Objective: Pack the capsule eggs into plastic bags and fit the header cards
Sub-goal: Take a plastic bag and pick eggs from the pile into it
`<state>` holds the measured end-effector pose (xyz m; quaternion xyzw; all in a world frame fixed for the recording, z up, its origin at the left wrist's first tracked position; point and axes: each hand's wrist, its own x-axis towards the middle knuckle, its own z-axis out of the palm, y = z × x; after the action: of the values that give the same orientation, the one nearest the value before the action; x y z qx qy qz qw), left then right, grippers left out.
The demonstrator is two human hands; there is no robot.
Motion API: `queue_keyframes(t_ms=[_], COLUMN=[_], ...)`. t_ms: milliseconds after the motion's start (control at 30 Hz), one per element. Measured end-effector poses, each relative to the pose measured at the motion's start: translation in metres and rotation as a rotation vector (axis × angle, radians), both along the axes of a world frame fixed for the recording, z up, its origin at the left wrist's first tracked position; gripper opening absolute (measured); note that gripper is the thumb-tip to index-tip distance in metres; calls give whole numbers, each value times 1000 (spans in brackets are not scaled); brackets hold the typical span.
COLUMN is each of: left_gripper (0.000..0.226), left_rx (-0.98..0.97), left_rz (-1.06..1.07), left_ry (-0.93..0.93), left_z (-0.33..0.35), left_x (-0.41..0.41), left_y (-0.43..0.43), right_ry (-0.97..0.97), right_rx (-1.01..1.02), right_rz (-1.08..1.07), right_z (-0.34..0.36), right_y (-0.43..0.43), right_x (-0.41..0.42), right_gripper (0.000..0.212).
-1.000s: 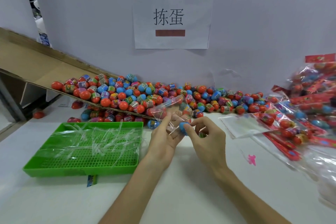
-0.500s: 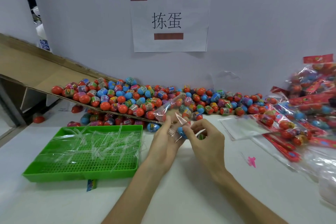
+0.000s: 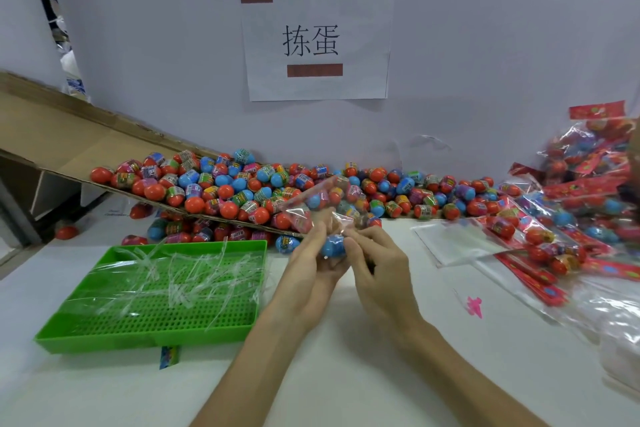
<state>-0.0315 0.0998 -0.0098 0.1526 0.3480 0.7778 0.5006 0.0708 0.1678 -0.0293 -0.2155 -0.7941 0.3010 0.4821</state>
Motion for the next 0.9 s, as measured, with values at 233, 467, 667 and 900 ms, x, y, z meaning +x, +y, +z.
queue_keyframes(t_ms=[233,467,667,900], left_gripper=[41,36,26,41], left_rx=[13,-30,-74,-101], left_rz=[-39,-91,2,0], left_ry=[58,140,-7,-38], left_z=[1,-4,-3,0], left_x=[5,7,-2,-1], left_y=[0,3,3,1], right_ry=[49,159,228,195], right_rx=[7,-151,-189,-381], right_rz=[-40,-120,-176,-56], right_z=[4,9,16,17], right_y=[-2,3,1,0], right_x=[0,6,7,10], right_gripper=[33,23,36,61])
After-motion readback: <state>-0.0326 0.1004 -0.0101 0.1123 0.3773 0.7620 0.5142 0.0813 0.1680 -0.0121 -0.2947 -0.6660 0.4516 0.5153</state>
